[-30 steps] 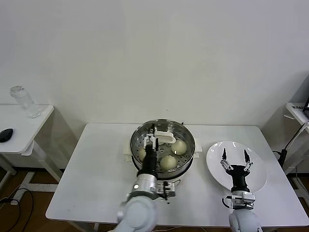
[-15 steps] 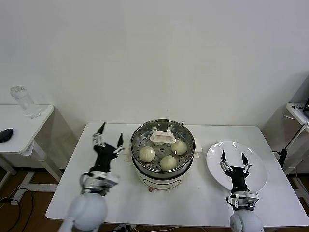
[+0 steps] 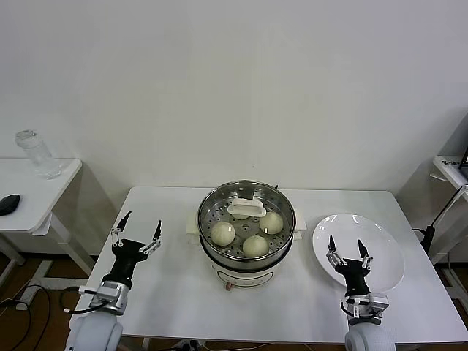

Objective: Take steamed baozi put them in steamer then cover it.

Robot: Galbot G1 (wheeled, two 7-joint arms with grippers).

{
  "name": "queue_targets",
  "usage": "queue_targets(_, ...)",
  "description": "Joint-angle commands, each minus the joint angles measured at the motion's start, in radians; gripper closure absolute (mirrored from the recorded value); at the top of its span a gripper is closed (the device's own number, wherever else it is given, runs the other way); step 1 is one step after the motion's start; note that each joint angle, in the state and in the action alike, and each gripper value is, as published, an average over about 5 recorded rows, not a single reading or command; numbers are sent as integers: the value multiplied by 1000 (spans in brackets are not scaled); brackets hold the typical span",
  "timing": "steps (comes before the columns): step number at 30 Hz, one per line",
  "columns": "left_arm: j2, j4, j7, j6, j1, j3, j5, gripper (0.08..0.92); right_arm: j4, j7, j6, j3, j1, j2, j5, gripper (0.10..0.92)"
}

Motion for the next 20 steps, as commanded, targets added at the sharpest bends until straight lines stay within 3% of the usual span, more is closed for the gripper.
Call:
queue_targets(1,3,70,52,-187,55,-79,-143,177,9,-3,-21,-3,-12,8,19,203)
queue_targets(20,5,65,62,-201,66,-77,-130,177,4,3,-2,5,-9,2,2,203)
